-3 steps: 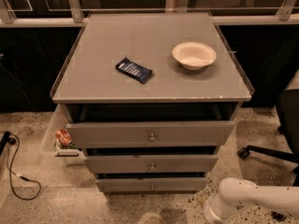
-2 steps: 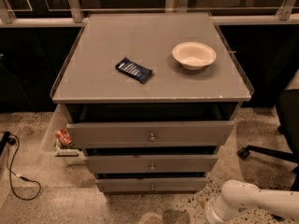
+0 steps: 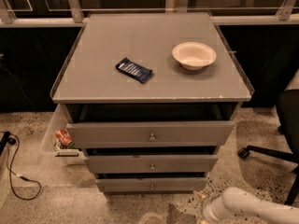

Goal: Open bottom drawer

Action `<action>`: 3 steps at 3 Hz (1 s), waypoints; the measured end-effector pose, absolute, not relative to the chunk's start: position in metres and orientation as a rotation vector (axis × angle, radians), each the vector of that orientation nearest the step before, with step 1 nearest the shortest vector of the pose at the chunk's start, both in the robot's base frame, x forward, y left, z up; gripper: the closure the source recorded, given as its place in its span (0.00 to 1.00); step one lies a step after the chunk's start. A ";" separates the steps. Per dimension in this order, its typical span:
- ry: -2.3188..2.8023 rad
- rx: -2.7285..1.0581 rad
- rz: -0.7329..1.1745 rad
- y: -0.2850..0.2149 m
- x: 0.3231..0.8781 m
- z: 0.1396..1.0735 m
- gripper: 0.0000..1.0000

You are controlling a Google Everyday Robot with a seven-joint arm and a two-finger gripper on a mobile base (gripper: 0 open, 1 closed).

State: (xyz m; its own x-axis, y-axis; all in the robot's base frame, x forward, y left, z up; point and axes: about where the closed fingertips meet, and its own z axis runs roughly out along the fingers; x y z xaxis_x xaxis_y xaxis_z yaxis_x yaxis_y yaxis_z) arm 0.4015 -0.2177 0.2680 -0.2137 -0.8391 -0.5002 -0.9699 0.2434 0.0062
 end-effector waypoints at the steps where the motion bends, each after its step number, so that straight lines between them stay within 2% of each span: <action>1: 2.045 -1.618 0.327 -0.215 0.425 0.268 0.00; 3: 1.940 -1.600 0.071 -0.223 0.462 0.296 0.00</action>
Offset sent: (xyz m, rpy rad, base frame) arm 0.0621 -0.0027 0.0300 -0.0743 -0.3728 -0.0304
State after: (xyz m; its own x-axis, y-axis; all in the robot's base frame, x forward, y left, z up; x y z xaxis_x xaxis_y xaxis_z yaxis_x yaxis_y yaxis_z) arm 0.4623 -0.2229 0.2956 -0.0778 -0.8715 -0.4843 -0.9047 0.2658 -0.3330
